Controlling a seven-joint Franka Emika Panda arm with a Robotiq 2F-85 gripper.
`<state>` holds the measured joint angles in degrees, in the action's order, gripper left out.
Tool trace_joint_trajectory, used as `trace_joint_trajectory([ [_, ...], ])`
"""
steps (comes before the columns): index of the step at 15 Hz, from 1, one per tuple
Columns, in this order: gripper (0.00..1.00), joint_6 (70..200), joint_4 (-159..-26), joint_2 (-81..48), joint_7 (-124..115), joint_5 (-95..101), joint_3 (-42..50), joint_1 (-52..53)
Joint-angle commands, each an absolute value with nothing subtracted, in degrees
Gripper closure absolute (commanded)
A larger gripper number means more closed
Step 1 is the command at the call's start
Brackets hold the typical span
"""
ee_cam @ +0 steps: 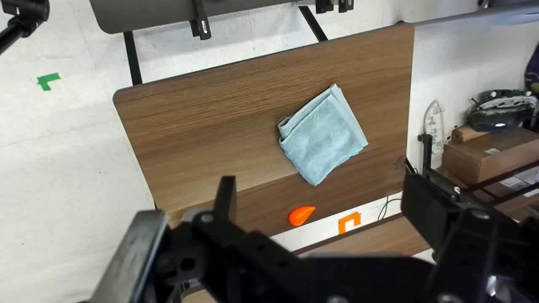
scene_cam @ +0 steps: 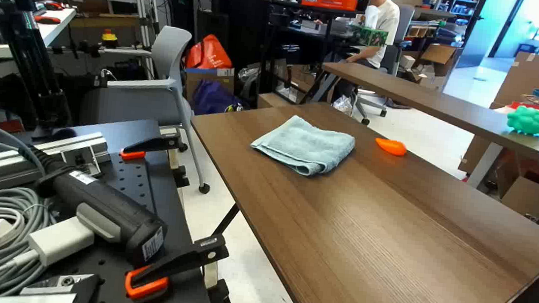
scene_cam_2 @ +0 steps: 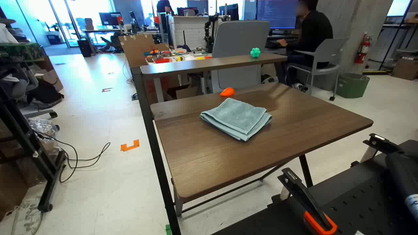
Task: Wipe the table with the towel
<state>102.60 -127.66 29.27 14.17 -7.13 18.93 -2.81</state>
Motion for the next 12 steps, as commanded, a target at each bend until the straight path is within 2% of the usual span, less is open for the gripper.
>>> trace_joint_trajectory([
  [1,0.0,102.4,-127.4,28.9,15.0,-8.0,17.4,-4.8],
  [4,0.0,102.4,-127.3,28.9,15.0,-8.0,17.4,-4.8],
  [7,0.0,102.8,-125.3,23.0,11.8,-10.2,15.7,-3.1],
  [12,0.0,115.7,-126.8,11.5,4.8,-18.0,10.4,-2.2],
])
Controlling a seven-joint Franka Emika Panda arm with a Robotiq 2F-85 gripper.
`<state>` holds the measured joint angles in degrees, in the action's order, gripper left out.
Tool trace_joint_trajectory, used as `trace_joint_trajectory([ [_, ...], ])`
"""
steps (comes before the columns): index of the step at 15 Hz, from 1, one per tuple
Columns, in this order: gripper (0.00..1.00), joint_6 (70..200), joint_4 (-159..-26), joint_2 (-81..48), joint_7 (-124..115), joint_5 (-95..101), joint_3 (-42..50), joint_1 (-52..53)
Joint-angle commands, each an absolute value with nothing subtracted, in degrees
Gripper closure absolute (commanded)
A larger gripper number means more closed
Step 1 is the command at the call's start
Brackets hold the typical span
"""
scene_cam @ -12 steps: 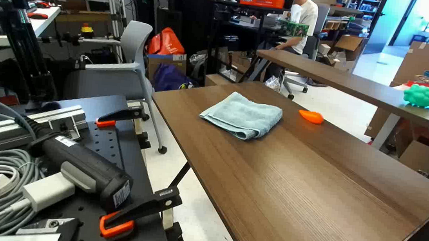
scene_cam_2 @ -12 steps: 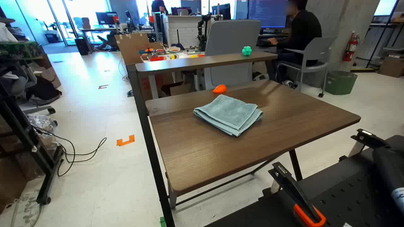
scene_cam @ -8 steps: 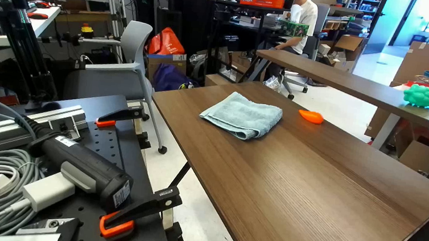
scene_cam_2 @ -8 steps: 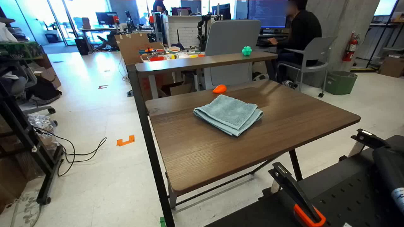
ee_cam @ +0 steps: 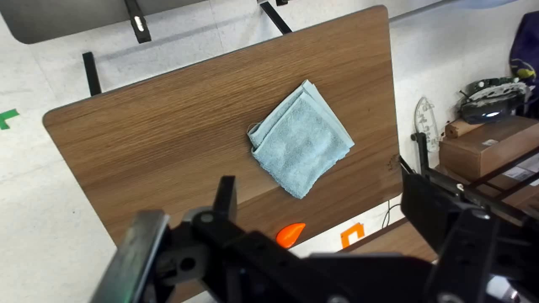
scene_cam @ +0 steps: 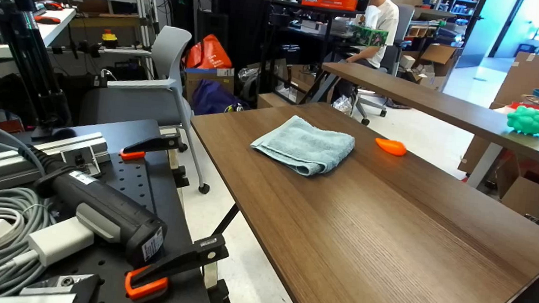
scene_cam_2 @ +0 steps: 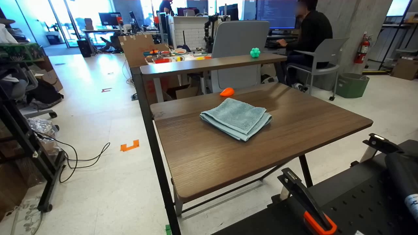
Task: Wipe the table with the towel
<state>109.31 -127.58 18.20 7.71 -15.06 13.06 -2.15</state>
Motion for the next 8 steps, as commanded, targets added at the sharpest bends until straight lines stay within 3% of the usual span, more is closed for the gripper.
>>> trace_joint_trajectory([
  [1,0.0,118.1,-126.8,9.7,4.3,-18.4,9.5,-2.3],
  [8,0.0,121.6,-127.9,8.4,3.4,-17.4,8.1,-3.4],
])
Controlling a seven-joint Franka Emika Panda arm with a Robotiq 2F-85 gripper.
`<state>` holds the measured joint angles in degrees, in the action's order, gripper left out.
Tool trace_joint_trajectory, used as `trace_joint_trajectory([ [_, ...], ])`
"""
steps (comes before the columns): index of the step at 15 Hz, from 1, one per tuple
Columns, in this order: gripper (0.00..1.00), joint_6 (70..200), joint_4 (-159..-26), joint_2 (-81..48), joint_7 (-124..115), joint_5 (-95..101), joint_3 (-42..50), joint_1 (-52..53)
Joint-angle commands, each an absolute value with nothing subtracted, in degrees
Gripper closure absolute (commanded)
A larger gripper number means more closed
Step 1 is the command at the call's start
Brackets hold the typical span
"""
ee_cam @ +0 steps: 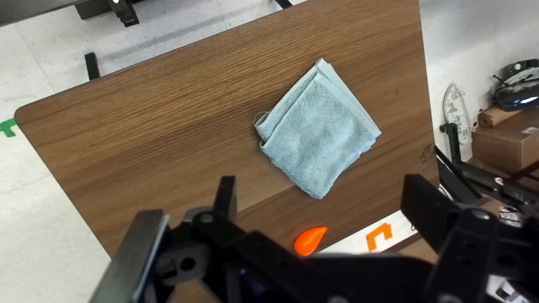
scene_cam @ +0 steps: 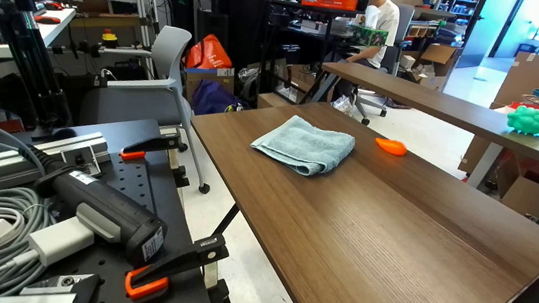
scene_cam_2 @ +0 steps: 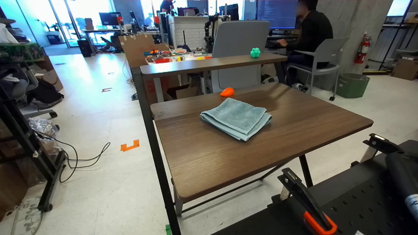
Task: Wipe the table with the towel
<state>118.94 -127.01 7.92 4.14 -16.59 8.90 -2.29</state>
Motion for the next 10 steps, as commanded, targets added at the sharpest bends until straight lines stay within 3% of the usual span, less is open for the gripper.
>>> trace_joint_trajectory([
  [1,0.0,122.5,-128.0,8.1,2.6,-16.9,7.8,-3.4],
  [10,0.0,138.2,-126.1,-7.2,-7.0,-15.1,0.0,0.9],
])
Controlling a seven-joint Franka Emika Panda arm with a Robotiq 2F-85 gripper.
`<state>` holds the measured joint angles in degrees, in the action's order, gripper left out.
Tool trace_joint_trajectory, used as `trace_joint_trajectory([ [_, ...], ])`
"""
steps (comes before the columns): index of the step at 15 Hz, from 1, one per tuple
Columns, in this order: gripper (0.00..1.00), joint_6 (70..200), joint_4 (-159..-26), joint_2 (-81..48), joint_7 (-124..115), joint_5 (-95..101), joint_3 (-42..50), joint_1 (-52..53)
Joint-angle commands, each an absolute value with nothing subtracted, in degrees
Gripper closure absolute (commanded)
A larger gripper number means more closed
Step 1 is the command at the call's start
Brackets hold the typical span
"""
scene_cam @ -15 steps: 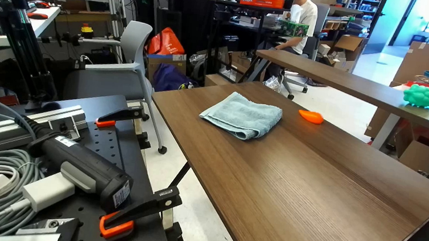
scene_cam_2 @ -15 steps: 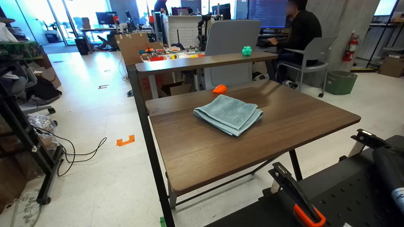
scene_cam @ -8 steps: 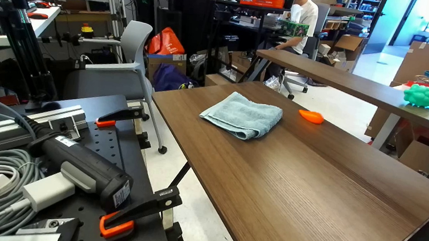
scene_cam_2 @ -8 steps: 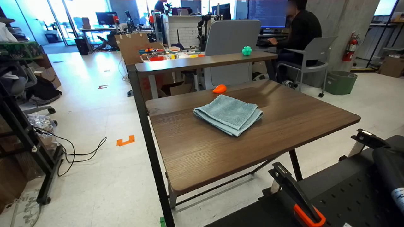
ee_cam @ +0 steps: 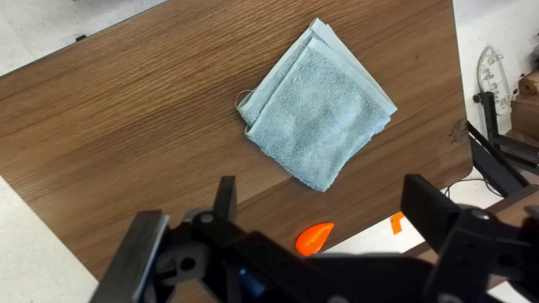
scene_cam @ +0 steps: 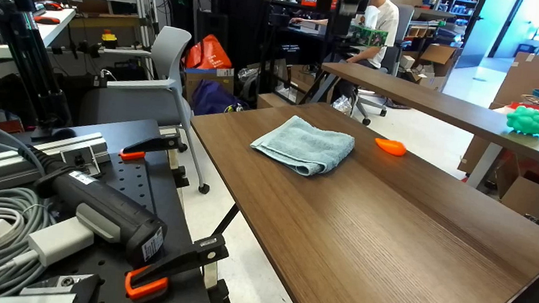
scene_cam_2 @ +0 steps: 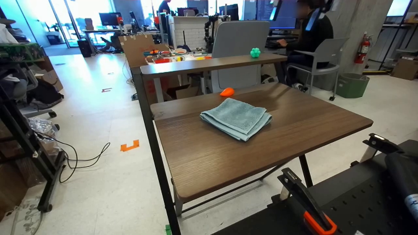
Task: Wipe the table with the towel
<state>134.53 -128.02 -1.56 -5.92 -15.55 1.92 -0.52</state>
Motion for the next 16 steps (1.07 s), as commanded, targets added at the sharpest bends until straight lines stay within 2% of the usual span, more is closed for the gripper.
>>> trace_joint_trajectory([
  [1,0.0,139.3,-125.7,-9.3,-6.9,-14.9,-0.6,1.3],
  [3,0.0,136.2,-124.5,-11.6,-7.7,-12.5,-0.9,1.8],
  [9,0.0,138.0,-125.5,-11.9,-6.6,-13.5,-1.2,1.6],
  [16,0.0,139.2,-118.2,-23.3,-9.9,-17.7,-2.2,1.9],
])
